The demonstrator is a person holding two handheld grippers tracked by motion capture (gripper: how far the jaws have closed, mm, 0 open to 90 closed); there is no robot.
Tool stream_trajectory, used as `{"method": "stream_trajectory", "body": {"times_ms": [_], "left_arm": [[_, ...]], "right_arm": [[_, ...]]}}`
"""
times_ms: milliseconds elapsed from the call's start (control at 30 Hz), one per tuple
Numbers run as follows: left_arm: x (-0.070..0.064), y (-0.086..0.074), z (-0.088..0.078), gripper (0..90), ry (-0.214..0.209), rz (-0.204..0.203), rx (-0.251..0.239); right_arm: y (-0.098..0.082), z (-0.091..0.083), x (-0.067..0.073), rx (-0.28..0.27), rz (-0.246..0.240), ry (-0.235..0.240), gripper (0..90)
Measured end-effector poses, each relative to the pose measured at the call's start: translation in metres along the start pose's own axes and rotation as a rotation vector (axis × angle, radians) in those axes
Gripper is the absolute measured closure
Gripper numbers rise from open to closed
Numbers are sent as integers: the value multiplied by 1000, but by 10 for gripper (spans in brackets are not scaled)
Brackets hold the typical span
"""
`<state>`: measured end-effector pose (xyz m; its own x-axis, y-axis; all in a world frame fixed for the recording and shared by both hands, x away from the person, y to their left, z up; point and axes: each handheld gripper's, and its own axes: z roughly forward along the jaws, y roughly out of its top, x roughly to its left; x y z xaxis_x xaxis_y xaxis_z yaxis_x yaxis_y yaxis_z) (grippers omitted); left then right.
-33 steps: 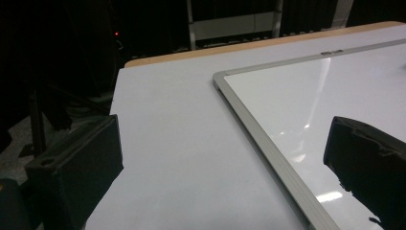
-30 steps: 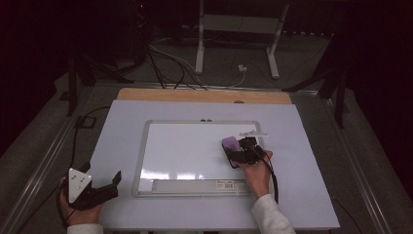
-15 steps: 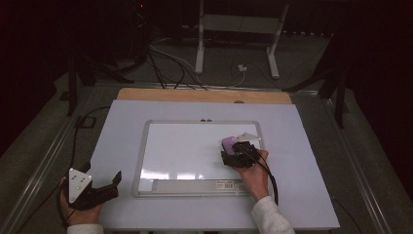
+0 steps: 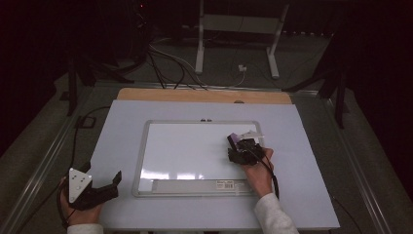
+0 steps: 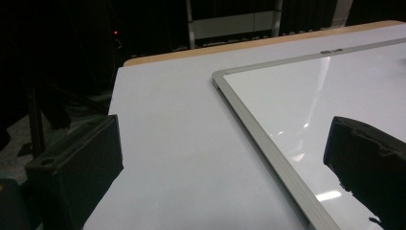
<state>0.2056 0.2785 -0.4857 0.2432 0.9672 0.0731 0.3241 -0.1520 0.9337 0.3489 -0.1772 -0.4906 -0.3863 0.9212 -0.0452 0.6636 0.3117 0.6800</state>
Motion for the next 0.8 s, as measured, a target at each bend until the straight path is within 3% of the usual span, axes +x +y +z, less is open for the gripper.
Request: {"method": "stream_trajectory", "body": {"times_ms": [100,233,700,800], "left_arm": [[0,0,0,6,0,0,1],[1,0,0,6,2,-2,1],[1,0,-1,6,6,-2,0],[1,0,0,6,6,-2,1]], "right_arm": [[-1,3,-4,25,22,-2,418],[-2,3,-9,35,45,-33,588],[-7,-1,-12,15,132,-29,638],[-6,-8,-12,-34,136,-43,640]]}}
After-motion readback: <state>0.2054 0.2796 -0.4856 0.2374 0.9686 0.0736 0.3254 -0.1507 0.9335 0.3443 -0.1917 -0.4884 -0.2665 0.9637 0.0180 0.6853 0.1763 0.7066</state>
